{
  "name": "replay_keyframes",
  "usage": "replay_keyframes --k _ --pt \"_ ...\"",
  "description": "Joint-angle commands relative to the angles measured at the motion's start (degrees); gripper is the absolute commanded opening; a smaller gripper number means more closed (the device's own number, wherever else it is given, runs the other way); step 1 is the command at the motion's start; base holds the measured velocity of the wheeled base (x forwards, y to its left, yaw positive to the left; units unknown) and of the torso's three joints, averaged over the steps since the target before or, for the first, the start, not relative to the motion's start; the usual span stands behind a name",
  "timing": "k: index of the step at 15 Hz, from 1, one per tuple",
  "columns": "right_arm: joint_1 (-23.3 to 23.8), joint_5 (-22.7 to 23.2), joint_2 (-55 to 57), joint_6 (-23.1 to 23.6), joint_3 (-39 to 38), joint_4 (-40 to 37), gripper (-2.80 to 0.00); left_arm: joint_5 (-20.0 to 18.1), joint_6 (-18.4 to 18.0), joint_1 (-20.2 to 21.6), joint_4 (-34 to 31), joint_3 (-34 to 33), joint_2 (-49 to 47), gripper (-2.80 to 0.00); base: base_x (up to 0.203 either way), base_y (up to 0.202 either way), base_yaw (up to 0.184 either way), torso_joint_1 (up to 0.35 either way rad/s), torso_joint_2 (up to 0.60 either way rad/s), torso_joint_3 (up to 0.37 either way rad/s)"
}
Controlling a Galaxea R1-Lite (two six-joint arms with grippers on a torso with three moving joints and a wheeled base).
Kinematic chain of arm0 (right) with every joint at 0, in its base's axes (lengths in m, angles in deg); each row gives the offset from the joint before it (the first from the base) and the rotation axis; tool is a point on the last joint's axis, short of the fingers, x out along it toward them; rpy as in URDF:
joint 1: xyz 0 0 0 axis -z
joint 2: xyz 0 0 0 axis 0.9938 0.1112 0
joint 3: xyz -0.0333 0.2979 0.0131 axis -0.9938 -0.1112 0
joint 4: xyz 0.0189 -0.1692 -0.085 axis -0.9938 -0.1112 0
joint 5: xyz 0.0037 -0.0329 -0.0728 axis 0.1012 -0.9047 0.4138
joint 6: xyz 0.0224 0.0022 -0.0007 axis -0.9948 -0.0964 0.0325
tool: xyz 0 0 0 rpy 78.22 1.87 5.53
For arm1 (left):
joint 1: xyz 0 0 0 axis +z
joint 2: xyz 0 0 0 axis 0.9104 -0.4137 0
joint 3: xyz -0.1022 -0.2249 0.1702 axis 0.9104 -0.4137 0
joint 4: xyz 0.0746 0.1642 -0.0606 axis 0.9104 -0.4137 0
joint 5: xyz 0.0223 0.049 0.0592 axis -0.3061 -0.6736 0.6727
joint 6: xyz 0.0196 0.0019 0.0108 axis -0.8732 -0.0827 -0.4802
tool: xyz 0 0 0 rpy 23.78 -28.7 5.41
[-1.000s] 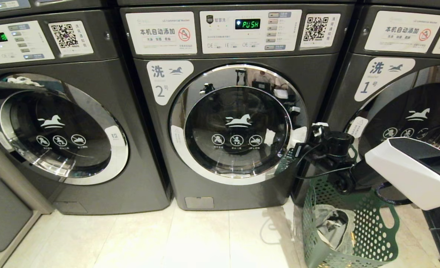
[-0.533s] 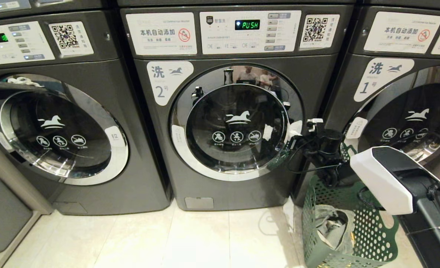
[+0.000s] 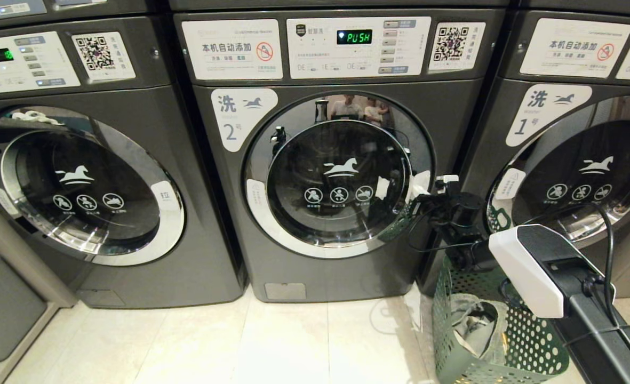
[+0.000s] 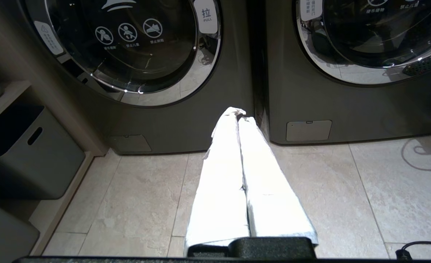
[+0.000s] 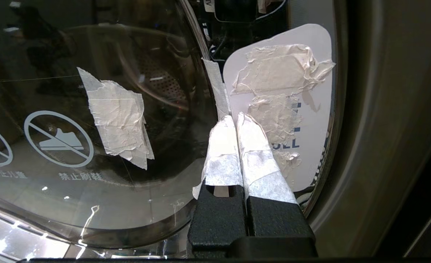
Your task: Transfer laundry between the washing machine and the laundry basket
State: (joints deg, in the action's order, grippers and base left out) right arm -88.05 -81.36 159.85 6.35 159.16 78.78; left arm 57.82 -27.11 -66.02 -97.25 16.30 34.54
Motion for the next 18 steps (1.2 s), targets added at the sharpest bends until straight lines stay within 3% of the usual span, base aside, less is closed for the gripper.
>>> replay_keyframes --k 1,3,7,10,14,16,18 --pt "0.07 -0.48 -3.45 0.09 -3.67 0.49 -2.8 0.15 -0.03 0.02 -0.14 -0.2 0.02 -2.8 0.0 0.0 0.0 0.0 0.0 0.0" --pt "0.1 -0.44 -13.18 -0.14 -14.09 0.44 -2.8 0.06 -0.03 0.02 0.21 -1.23 0.02 -2.8 0.0 0.0 0.0 0.0 0.0 0.0" --pt "-0.03 0.97 -40.89 -0.28 -41.92 -4.17 -2.8 -1.29 0.64 0.02 0.38 -3.53 0.02 -2.8 0.0 0.0 0.0 0.0 0.0 0.0" --pt "0.34 1.64 -63.37 0.76 -67.74 -7.95 -2.8 -4.89 0.66 -0.02 0.19 -4.23 0.1 -2.8 0.0 0.0 0.0 0.0 0.0 0.0" --pt "1.51 1.33 -92.84 4.6 -99.6 -11.4 -2.8 -4.04 1.91 0.02 0.3 -4.26 0.02 -2.8 0.0 0.0 0.0 0.0 0.0 0.0" --pt "1.79 0.82 -107.38 5.32 -108.3 -20.0 -2.8 -3.9 2.06 0.1 0.3 -4.18 0.03 -2.8 0.0 0.0 0.0 0.0 0.0 0.0" --pt "1.89 0.4 -122.95 8.05 -109.72 -34.81 -2.8 -3.93 2.95 0.11 0.3 -4.18 0.02 -2.8 0.0 0.0 0.0 0.0 0.0 0.0"
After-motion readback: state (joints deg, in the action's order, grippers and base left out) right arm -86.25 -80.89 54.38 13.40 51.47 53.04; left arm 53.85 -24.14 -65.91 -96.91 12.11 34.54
